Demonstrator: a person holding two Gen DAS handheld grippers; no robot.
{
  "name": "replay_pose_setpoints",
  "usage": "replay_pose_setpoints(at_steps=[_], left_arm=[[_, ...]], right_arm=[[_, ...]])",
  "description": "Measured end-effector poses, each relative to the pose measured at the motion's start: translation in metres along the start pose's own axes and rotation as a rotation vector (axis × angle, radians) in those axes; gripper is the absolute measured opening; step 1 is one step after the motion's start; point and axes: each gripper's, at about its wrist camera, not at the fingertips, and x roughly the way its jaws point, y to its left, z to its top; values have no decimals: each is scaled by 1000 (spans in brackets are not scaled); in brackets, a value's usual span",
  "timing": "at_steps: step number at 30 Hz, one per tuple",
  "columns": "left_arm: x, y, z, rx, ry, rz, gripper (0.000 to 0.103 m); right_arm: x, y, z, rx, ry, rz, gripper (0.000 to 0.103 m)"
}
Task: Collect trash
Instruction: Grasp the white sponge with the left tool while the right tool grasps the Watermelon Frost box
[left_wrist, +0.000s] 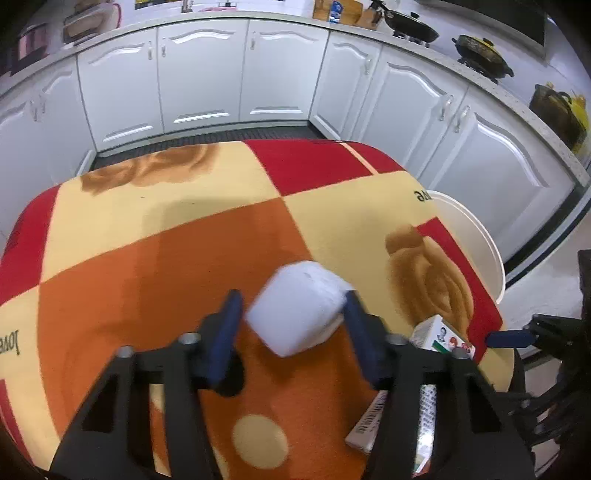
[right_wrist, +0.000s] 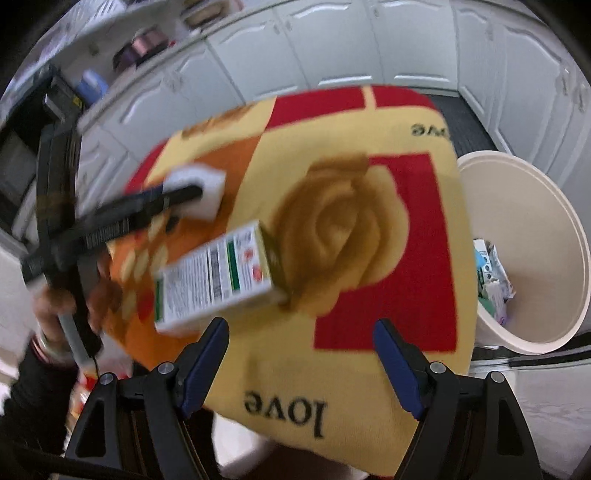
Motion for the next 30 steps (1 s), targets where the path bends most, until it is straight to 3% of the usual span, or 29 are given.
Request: replay_pose_setpoints(at_steps=[7,10,15,17,19,23,27,28,29,30], left_arm=[[-14,-1,-8,-9,5,8,33],[-33,12,-16,-36,-17,64,33],[-66,44,-34,-119,-46,114,33],[-77,54,-42,-144,-53,124,33],[-85,62,-50,-159,-60,136,33],[-90,64,-59,-162,-71,157,33],[-91,56,-65,-161,-84,175,33],[-91,53,-65,-158,-87,179,33],[-91,50,-66,-155,-91,180,33],[-92,48,-67,-153,-93,180,33]], right_arm=[[13,13,19,-49,-48,-75,65],[25,19,42,-72,-94,-141,58],[32,24,71,-23,-138,-96,58],[25,29,72,9,-151,-54,63],[22,37,69,29,-142,-15,77],[31,61,65,26,-113,44,79],[59,79,60,-14,-64,12,79],[60,82,58,-33,-85,-10,75],[57,86,56,-60,-104,-28,56],[54,86,55,-66,-95,-16,56]])
